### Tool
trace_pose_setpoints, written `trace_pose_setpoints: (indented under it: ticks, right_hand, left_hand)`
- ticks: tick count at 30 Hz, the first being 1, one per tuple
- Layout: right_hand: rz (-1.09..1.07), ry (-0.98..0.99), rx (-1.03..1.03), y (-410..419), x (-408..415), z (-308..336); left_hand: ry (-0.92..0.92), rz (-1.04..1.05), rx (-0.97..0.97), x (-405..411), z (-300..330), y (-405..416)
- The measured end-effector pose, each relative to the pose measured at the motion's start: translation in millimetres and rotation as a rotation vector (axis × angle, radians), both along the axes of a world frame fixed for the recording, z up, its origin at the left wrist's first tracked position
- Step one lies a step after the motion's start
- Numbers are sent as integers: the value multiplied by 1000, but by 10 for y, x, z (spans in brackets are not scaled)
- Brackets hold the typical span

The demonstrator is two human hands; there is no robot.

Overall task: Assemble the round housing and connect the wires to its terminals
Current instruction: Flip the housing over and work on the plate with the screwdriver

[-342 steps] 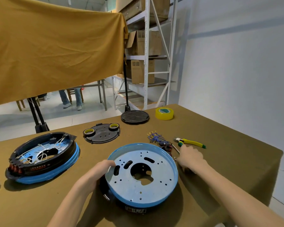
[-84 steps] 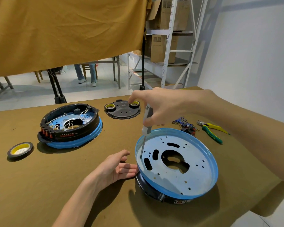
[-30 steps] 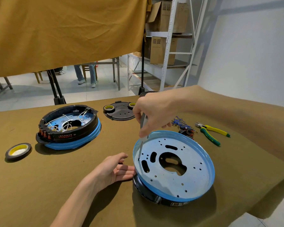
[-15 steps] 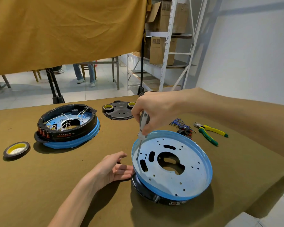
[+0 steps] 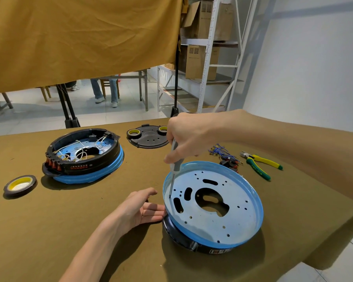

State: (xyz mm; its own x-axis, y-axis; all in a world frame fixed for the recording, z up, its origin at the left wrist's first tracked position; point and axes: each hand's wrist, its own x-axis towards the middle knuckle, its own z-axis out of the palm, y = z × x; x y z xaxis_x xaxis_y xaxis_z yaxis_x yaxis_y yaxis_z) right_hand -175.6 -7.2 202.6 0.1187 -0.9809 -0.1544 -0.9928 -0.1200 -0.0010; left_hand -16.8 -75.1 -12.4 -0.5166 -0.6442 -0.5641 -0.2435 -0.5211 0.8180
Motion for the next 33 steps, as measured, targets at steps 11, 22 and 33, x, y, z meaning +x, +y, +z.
trace_pose_setpoints:
  ticks: [11,22,33]
  right_hand:
    - [123,-3,18,-15,-44,41]
    - [141,-31,5,27,-33,35]
    - [127,-4,-46,82,8,58]
  left_hand:
    - [-26,-20,-21,0,24,17]
    - [-38,-18,-20,-9,28,9]
    - [-19,-27,-47,-4,80,66]
